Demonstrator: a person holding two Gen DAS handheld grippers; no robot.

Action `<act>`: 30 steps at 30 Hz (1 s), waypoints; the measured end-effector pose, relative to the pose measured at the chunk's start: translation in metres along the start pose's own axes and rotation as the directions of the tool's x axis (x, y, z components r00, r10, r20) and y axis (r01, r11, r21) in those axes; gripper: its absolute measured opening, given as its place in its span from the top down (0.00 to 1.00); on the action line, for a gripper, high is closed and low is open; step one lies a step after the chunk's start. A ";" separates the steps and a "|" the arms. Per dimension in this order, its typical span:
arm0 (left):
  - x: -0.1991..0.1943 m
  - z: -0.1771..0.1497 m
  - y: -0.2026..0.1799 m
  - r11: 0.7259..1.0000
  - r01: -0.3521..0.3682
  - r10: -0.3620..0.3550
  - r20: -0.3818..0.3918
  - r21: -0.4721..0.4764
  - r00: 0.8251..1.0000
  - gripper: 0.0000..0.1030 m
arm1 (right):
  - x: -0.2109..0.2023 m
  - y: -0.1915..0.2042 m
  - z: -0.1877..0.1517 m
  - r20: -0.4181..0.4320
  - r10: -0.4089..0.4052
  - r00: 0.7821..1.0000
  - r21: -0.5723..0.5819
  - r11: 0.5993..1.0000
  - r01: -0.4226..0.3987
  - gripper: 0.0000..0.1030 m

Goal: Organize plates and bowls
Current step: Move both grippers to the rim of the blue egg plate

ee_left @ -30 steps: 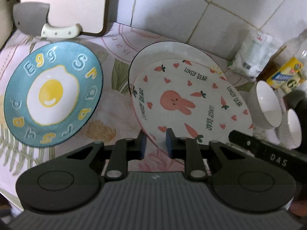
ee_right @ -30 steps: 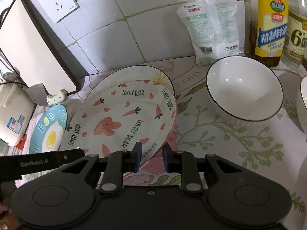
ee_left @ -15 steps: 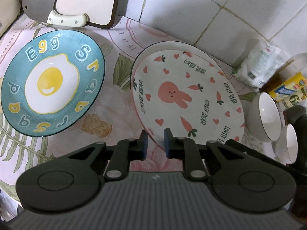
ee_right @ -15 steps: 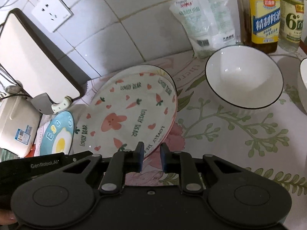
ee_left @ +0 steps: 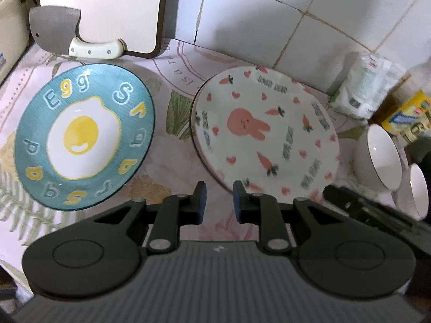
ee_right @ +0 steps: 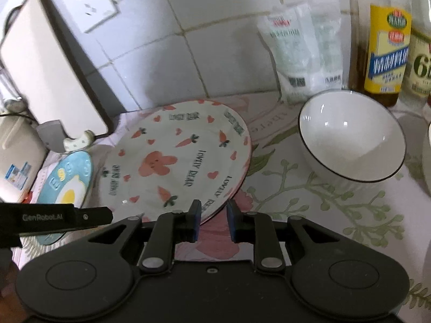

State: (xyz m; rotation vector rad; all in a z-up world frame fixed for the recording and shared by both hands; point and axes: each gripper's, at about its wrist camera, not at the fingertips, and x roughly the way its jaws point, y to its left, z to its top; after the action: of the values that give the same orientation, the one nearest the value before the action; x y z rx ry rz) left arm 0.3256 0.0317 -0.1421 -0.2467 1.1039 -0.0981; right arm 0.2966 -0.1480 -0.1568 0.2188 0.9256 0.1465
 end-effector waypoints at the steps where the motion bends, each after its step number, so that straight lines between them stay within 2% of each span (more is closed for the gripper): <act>1: -0.006 -0.001 0.001 1.000 0.000 0.000 -0.003 0.009 1.000 0.75 | -0.006 0.002 0.000 0.010 0.003 1.000 -0.013 1.000 -0.003 0.75; 8: -0.063 -0.009 0.007 0.993 0.028 -0.033 0.041 0.115 0.999 0.60 | -0.057 0.020 0.005 0.068 0.029 0.997 -0.088 0.996 -0.023 0.67; 10: -0.076 -0.009 0.010 0.990 0.029 -0.035 0.042 0.139 0.999 0.57 | -0.069 0.028 0.005 0.067 0.040 0.997 -0.103 0.994 -0.033 0.57; 14: -0.099 -0.011 0.025 0.983 0.024 -0.036 0.066 0.184 0.997 0.51 | -0.091 0.046 0.003 0.066 0.061 0.996 -0.153 0.987 -0.051 0.53; 17: -0.114 -0.013 0.038 0.980 0.028 -0.044 0.079 0.198 0.996 0.49 | -0.105 0.063 -0.001 0.075 0.062 0.995 -0.208 0.977 -0.045 0.44; 25: -0.149 -0.019 0.075 0.976 0.056 -0.084 0.125 0.211 0.989 0.37 | -0.127 0.107 -0.024 0.082 0.152 0.985 -0.322 0.939 -0.118 0.39; 30: -0.154 -0.021 0.097 0.977 0.017 -0.047 0.137 0.215 0.990 0.33 | -0.124 0.136 -0.037 0.060 0.211 0.976 -0.408 0.897 -0.169 0.39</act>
State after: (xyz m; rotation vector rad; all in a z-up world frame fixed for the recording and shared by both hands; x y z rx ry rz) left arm 0.2337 0.1538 -0.0406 -0.0774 0.9405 -0.2234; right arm 0.1891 -0.0386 -0.0486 -0.0660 0.7506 0.4979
